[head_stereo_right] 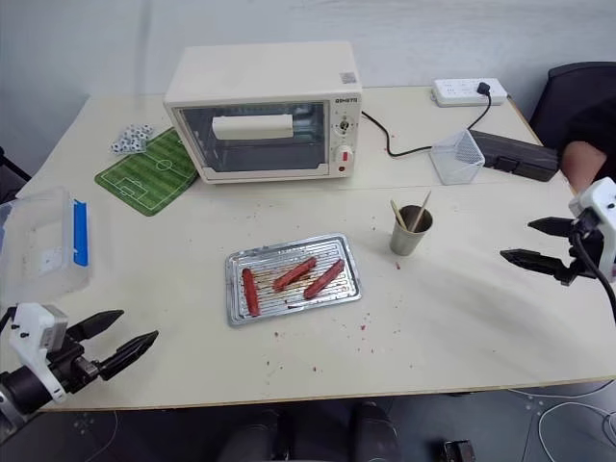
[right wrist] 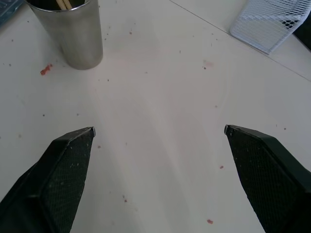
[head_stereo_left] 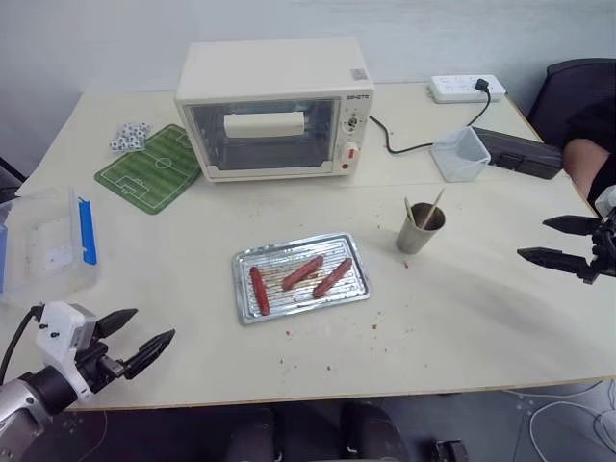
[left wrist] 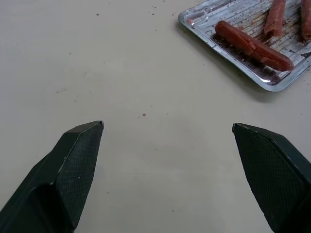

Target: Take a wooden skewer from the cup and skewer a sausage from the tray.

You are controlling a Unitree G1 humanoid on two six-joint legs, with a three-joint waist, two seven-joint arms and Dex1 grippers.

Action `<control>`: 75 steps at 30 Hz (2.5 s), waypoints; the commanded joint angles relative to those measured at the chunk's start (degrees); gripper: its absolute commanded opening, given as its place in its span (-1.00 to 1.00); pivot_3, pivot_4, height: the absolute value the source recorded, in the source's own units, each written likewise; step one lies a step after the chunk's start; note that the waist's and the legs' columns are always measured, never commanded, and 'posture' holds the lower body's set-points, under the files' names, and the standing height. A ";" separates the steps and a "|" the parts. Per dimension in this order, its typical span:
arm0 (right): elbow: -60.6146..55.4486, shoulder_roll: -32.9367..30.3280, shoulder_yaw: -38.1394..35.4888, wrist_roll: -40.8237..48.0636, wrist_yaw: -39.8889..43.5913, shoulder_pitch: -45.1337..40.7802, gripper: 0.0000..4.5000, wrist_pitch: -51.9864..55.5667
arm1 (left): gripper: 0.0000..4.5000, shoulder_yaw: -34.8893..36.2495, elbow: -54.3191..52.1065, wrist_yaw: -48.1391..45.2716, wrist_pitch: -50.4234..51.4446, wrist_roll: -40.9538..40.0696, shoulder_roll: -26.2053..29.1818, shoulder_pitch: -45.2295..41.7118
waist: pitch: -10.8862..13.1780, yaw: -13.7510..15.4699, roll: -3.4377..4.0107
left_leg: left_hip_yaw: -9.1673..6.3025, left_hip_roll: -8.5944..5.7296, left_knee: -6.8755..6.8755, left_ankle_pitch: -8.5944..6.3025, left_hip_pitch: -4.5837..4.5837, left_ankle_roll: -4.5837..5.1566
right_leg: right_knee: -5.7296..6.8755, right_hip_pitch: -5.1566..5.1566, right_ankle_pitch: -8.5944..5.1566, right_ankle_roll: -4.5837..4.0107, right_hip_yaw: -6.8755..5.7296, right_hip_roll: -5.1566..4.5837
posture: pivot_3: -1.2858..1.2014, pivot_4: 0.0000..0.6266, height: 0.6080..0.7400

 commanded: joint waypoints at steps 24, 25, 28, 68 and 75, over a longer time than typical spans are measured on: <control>-9.41 1.41 -5.70 4.95 -6.75 6.19 0.98 8.01 | 1.00 -5.53 -0.88 3.35 1.10 -1.00 -0.83 -5.68 | -0.01 0.08 -0.02 | 0.02 -0.01 0.04 0.00 0.01 0.01 | 0.04 0.00 0.00 0.01 0.03 0.01 | 0.03 -0.52 1.00; -10.21 1.96 -6.10 5.57 -7.72 6.08 0.98 9.08 | 1.00 -5.80 -1.38 3.30 1.31 -1.28 -0.71 -6.11 | -0.01 0.09 -0.02 | 0.02 -0.01 0.05 0.00 0.01 0.01 | 0.04 0.01 0.00 0.01 0.03 0.01 | 0.03 -0.52 1.00; -14.08 4.24 -7.98 7.97 -11.30 6.19 0.98 12.91 | 1.00 -5.75 -3.12 2.82 2.62 -3.42 0.29 -8.12 | -0.01 0.11 -0.02 | 0.01 -0.01 0.05 0.00 0.00 0.01 | 0.06 0.01 0.01 0.01 0.04 0.01 | 0.03 -0.52 1.00; -22.08 32.97 -4.19 15.24 -44.38 -10.11 0.14 23.63 | 1.00 -33.38 2.66 0.68 8.05 -7.37 -0.82 -52.68 | -0.03 1.39 -0.06 | 0.08 -0.27 0.16 0.09 -0.20 -0.01 | 0.49 -0.22 0.06 0.11 0.26 0.10 | 0.03 -0.52 1.00; -23.28 33.47 -4.58 16.35 -45.16 -9.64 -0.15 24.17 | 1.00 -34.01 3.51 0.02 7.48 -6.13 -1.47 -53.11 | -0.03 1.39 -0.06 | 0.08 -0.25 0.16 0.09 -0.20 -0.01 | 0.49 -0.24 0.06 0.11 0.26 0.11 | 0.03 -0.52 1.00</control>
